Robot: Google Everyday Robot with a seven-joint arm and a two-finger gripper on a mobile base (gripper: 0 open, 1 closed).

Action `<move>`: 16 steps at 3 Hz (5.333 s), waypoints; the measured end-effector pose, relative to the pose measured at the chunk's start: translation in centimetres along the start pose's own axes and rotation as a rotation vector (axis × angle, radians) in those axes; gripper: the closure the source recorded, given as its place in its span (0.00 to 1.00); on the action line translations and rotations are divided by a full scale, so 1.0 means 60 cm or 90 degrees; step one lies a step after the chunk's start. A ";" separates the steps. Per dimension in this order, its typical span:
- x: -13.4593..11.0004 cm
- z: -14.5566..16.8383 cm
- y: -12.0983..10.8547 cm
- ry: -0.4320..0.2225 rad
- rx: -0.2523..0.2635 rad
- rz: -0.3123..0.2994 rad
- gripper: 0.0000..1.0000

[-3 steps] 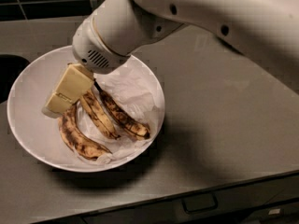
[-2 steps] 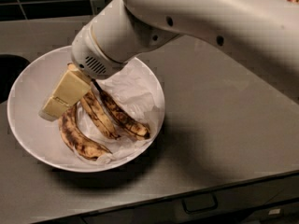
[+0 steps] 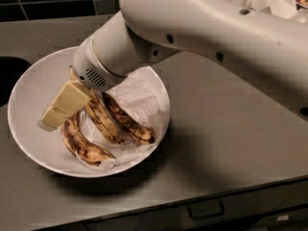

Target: Pick banana from white bowl

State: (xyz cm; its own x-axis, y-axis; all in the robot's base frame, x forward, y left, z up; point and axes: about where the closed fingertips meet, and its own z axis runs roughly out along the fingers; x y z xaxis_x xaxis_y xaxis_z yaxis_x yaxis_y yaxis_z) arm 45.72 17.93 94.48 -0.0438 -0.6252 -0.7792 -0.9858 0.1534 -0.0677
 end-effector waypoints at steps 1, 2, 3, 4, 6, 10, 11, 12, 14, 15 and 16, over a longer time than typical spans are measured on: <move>0.009 0.012 0.000 0.001 -0.006 0.011 0.00; 0.009 0.012 0.000 0.001 -0.006 0.011 0.00; 0.013 0.019 -0.007 0.009 -0.006 0.022 0.00; 0.023 0.029 -0.015 0.013 -0.011 0.038 0.00; 0.030 0.036 -0.020 0.016 -0.014 0.049 0.00; 0.030 0.048 -0.033 0.021 0.007 0.077 0.06; 0.032 0.044 -0.036 0.027 0.041 0.094 0.05; 0.040 0.038 -0.039 0.038 0.086 0.121 0.05; 0.029 0.047 -0.046 0.035 0.083 0.104 0.05; 0.023 0.054 -0.050 0.035 0.076 0.094 0.06; 0.019 0.060 -0.052 0.041 0.071 0.089 0.09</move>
Offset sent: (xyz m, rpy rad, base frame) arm 0.0108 0.0032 -0.0232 -0.0165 0.0568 -0.0274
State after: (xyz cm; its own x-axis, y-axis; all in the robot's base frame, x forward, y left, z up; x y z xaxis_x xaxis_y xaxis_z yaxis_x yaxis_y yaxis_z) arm 49.31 19.53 91.57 -0.1924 -0.6392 -0.7446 -0.9455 0.3238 -0.0338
